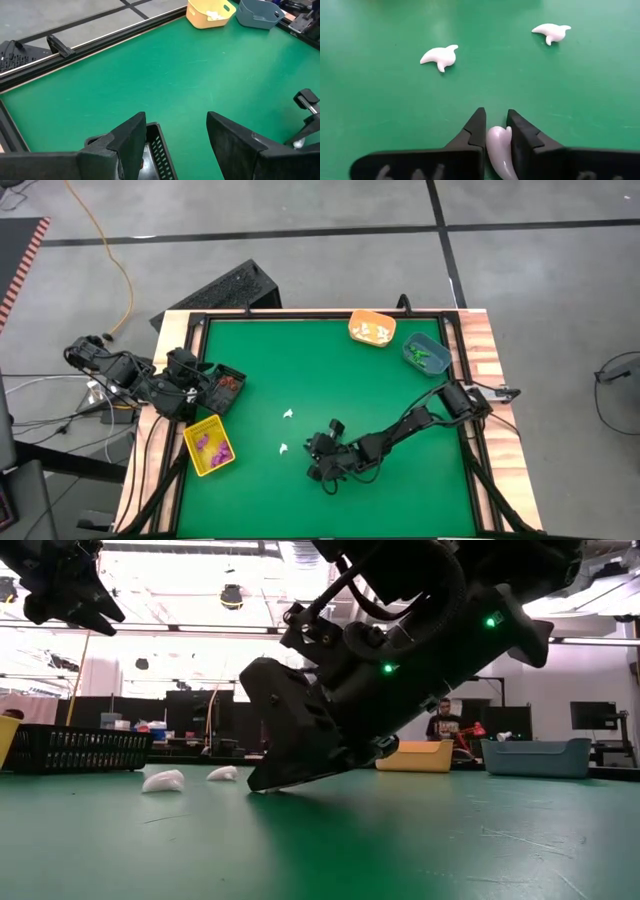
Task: Sort Halloween decoration
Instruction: Put the white ghost toy into the light orange bin
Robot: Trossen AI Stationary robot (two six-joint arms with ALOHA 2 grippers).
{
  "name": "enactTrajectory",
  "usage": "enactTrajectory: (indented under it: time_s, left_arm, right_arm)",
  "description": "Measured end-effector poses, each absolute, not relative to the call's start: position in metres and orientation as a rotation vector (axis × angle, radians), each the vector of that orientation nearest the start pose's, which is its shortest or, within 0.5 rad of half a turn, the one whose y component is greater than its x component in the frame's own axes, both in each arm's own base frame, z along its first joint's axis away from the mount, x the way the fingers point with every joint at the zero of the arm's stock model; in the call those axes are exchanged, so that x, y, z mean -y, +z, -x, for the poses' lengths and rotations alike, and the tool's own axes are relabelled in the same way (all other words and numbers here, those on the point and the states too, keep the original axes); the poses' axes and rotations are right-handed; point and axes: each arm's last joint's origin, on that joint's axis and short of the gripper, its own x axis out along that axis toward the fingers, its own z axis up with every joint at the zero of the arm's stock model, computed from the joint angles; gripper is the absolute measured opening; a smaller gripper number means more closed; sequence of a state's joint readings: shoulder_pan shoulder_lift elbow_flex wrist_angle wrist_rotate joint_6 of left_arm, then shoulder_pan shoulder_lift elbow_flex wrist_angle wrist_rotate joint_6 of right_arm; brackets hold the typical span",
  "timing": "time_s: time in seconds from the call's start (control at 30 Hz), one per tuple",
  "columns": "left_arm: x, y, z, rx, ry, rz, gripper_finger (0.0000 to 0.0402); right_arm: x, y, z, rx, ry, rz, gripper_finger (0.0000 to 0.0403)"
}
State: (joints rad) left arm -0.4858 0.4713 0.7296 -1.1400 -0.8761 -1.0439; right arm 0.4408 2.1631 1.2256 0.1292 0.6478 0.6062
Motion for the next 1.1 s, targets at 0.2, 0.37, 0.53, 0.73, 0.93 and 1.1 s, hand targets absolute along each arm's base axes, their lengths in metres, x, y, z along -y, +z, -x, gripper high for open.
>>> enactTrajectory:
  time_s: [0.2,0.37,0.53,0.73,0.93,1.1]
  left_arm:
    - [0.009,0.277,-0.065,-0.414,0.656,0.433,0.0199]
    - [0.009,0.277,-0.065,-0.413,0.657,0.433,0.0199]
    - [0.009,0.277,-0.065,-0.414,0.656,0.429,0.0199]
    - [0.009,0.277,-0.065,-0.414,0.656,0.426,0.0199]
    - [0.009,0.277,-0.065,-0.414,0.656,0.427,0.0199]
    - [0.009,0.277,-0.065,-0.411,0.658,0.434,0.0199]
  right_arm:
    - [-0.163,0.094,-0.391,-0.591,-0.411,-0.238,0.0042]
    - [-0.163,0.095,-0.391,-0.574,-0.426,-0.297,0.004]
    - [-0.163,0.1,-0.394,-0.525,-0.42,-0.352,0.0039]
    - [-0.154,0.118,-0.398,-0.509,-0.384,-0.355,0.0039]
    - [-0.132,0.145,-0.403,-0.516,-0.328,-0.324,0.0038]
    - [-0.105,0.165,-0.405,-0.528,-0.336,-0.268,0.0038]
